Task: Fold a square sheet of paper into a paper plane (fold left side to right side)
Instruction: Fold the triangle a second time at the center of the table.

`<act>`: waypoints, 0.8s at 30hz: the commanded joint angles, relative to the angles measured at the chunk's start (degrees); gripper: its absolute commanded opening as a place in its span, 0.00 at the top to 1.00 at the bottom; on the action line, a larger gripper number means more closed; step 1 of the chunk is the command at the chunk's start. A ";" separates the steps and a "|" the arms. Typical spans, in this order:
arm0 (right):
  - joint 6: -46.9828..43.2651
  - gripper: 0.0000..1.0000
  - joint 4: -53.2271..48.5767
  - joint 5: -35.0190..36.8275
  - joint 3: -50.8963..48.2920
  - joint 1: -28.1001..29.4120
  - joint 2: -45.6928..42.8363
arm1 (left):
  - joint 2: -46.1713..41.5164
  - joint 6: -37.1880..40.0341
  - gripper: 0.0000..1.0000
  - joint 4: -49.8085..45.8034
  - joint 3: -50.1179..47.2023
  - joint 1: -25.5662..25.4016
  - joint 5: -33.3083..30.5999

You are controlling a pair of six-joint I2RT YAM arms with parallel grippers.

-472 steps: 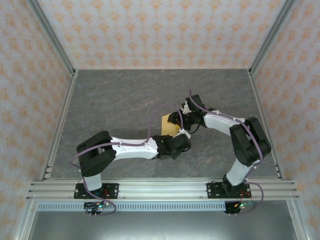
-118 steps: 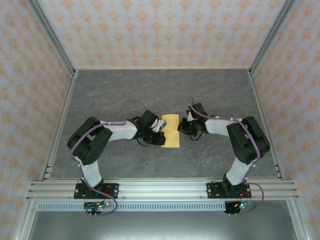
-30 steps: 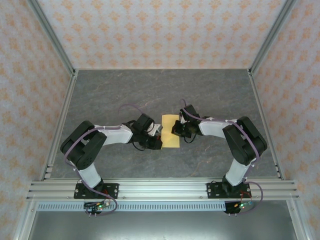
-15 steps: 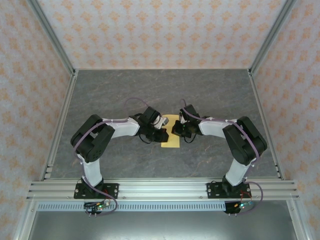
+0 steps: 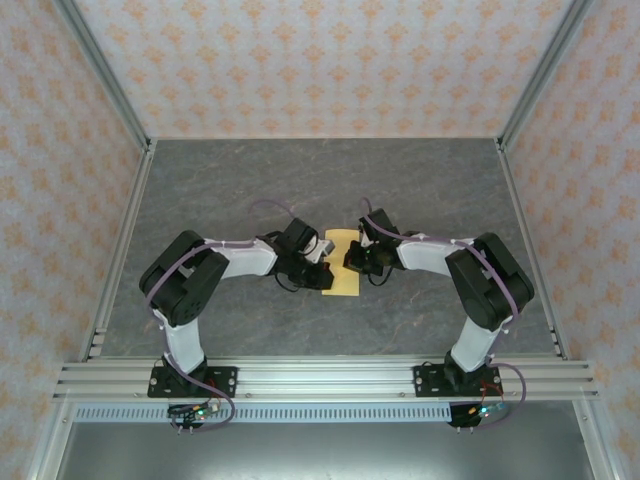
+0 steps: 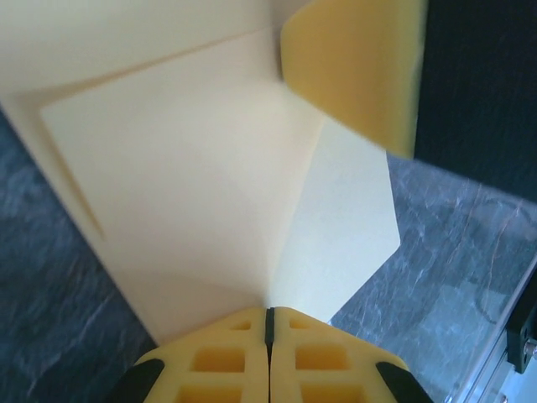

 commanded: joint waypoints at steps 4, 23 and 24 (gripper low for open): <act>-1.37 1.00 -6.58 5.06 -0.33 0.05 1.97 | -3.86 -0.25 0.96 -3.87 -6.91 0.20 -2.07; -0.95 0.54 -0.95 2.80 -4.82 -2.91 -13.11 | -18.08 -5.68 0.75 0.81 -9.08 2.31 -11.48; -0.84 0.50 -0.42 2.28 -5.93 -3.68 -13.95 | -17.99 -6.40 0.72 2.00 -8.89 2.30 -12.14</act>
